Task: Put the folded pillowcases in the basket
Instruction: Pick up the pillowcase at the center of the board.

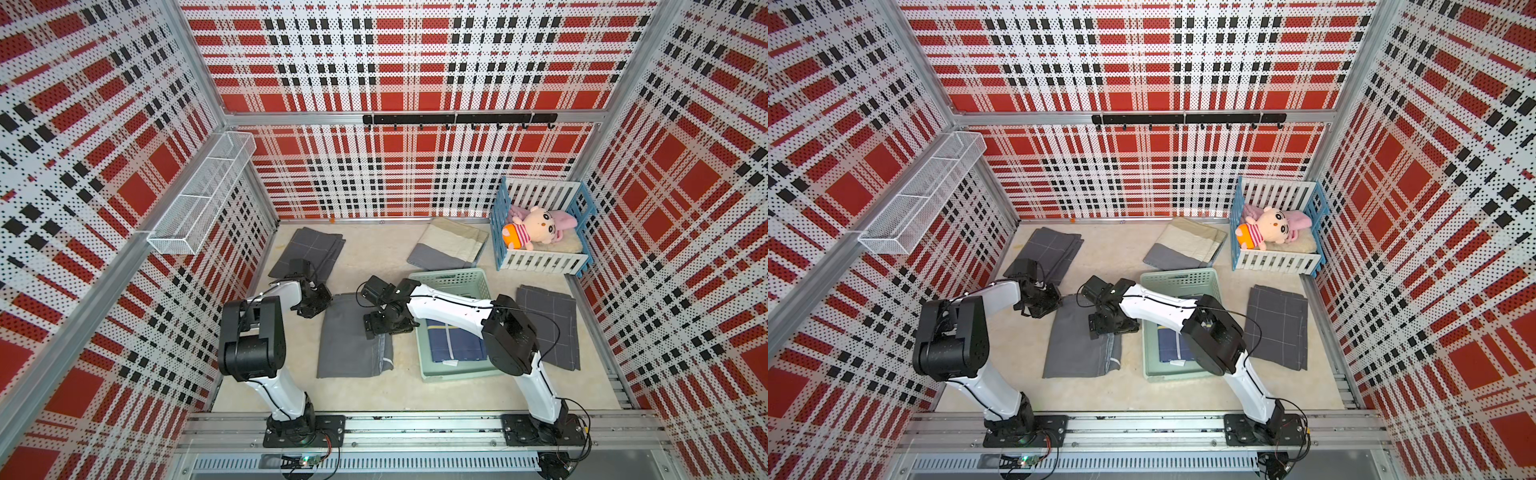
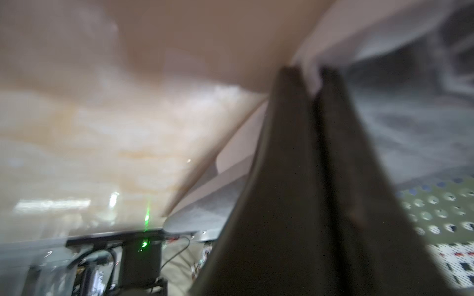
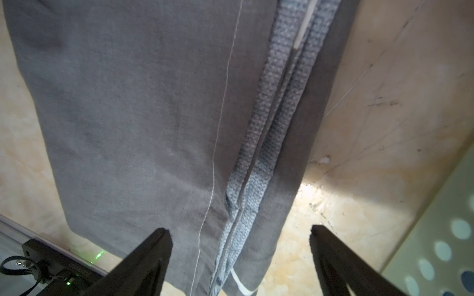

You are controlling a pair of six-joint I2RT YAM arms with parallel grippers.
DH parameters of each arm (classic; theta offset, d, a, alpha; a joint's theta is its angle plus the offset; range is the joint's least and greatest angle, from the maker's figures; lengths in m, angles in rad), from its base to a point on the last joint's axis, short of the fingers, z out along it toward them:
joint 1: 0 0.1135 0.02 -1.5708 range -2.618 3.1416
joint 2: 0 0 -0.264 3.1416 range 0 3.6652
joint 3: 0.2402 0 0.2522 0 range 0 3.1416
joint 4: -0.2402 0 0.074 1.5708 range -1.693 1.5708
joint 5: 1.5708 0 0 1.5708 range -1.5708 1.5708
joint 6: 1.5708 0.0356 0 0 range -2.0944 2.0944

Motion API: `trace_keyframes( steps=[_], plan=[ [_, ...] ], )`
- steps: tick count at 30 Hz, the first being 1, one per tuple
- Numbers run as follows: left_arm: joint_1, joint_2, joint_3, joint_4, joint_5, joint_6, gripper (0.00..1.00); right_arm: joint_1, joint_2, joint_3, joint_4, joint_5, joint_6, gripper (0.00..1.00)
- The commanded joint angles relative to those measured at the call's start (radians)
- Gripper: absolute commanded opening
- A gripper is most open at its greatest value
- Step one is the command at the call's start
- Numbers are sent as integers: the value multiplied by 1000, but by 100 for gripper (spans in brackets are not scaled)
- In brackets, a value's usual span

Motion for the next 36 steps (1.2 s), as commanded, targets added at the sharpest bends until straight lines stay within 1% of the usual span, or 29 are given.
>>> trace_keyframes(
  steps=[1,4,7,13,15,17,20,22,24,25,26,31,36],
  plan=[
    [23,-6,-13,-18,-42,-18,0,11,25,-1,-16,-1,7,92],
    [70,-53,-27,-25,-96,-45,0,12,24,-1,-16,-10,1,92],
    [106,-86,-48,-25,-107,-56,0,19,36,10,-17,-32,-10,92],
    [113,-94,-74,-19,-103,-59,0,35,76,34,-20,-84,-22,92],
    [112,-87,-76,-15,-95,-59,0,44,88,36,-32,-77,-23,92],
    [112,-87,-76,-15,-94,-61,0,49,101,32,-33,-95,-29,90],
    [112,-90,-72,-14,-87,-64,0,56,107,32,-33,-100,-36,81],
    [110,-94,-69,-14,-76,-66,0,56,111,50,-40,-97,-36,60],
    [104,-104,-66,-14,-60,-73,0,56,106,81,-44,-75,-29,23],
    [97,-113,-62,-16,-54,-76,0,56,100,91,-44,-64,-28,8],
    [83,-123,-54,-22,-56,-80,0,56,93,101,-40,-55,-29,0],
    [-53,-241,12,-59,-124,-112,0,55,15,117,-51,18,-22,0],
    [-166,-343,131,-117,-148,-171,0,56,-116,94,-68,94,7,0]
  ],
)
